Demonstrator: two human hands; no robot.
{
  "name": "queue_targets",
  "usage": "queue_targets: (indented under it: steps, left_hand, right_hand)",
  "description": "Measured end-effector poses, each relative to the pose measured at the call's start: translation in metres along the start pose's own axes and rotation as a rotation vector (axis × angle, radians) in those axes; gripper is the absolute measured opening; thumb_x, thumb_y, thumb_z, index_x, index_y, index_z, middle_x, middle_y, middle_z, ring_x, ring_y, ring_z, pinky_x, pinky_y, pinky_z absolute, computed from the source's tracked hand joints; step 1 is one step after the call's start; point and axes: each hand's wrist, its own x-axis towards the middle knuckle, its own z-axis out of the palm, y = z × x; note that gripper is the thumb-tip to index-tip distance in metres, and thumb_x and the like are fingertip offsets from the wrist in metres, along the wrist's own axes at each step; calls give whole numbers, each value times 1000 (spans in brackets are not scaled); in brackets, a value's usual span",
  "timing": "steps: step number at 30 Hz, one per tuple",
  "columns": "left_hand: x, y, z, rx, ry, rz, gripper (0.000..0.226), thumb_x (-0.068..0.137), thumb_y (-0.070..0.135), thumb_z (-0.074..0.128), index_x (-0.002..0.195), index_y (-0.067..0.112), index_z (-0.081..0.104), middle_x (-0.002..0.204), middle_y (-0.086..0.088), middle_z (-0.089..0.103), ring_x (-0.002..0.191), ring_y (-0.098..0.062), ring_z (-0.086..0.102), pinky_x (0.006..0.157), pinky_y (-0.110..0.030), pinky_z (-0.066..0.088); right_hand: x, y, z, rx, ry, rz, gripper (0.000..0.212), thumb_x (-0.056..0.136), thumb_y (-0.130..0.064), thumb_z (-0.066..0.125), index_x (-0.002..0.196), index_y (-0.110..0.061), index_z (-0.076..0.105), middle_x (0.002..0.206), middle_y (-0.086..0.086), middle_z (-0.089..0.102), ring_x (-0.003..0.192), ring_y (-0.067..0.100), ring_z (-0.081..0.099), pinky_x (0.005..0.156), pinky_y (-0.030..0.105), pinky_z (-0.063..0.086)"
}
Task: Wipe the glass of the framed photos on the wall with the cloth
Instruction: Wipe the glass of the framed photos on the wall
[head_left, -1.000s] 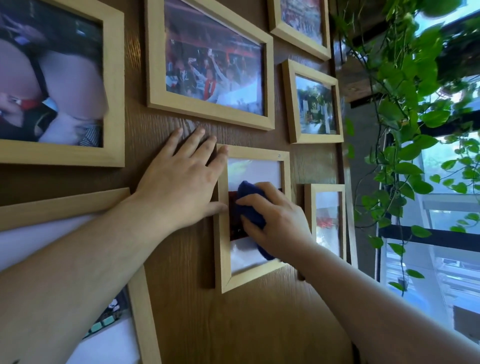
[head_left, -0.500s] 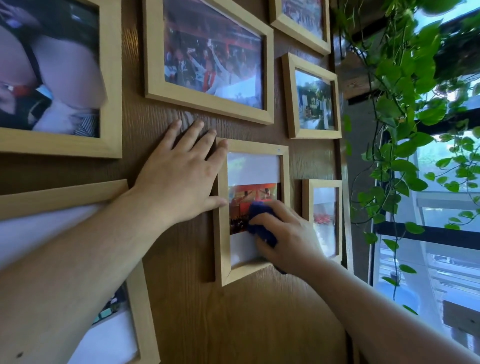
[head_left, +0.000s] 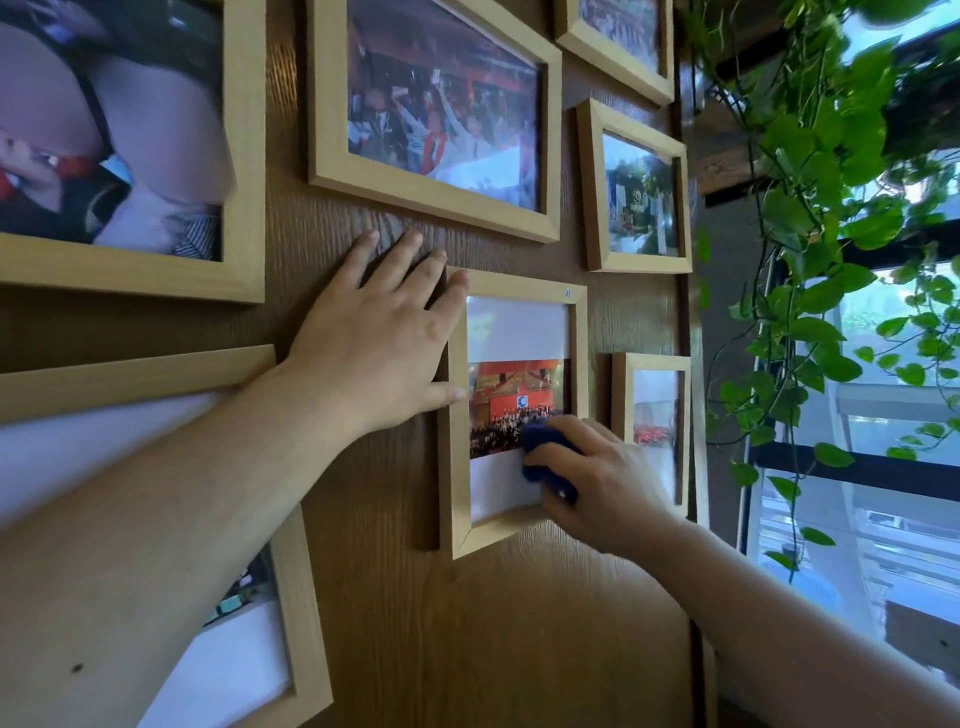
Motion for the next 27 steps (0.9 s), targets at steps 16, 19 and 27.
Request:
queue_targets:
  steps: [16,19,27]
  left_hand:
    - [0,-1,2,-26,-22,-20,100,74,74,47,148,19,7,159,-11,15,147,-28,1,118,-51,1]
    - [-4,2,0,-54,-53,-43,99,76,71,47,149,21,2,161,-12,8,147,-27,-4,118,-51,-2]
    - [-20,26,-13,-199,63,-89,74,88,59,35,147,15,25,154,-18,27,144,-32,17,117,-51,14]
  right_hand:
    - [-34,19,8,49,-129,45,33,80,-40,59,111,-30,56,112,-4,56,90,17,58,60,26,47]
    - [-33,30,4,15,-136,-33,33,81,-39,60,112,-28,56,114,-2,56,90,16,58,61,26,49]
    - [-8,57,-16,45,-52,-200,34,82,-34,62,113,-20,59,114,7,58,89,23,59,58,35,56]
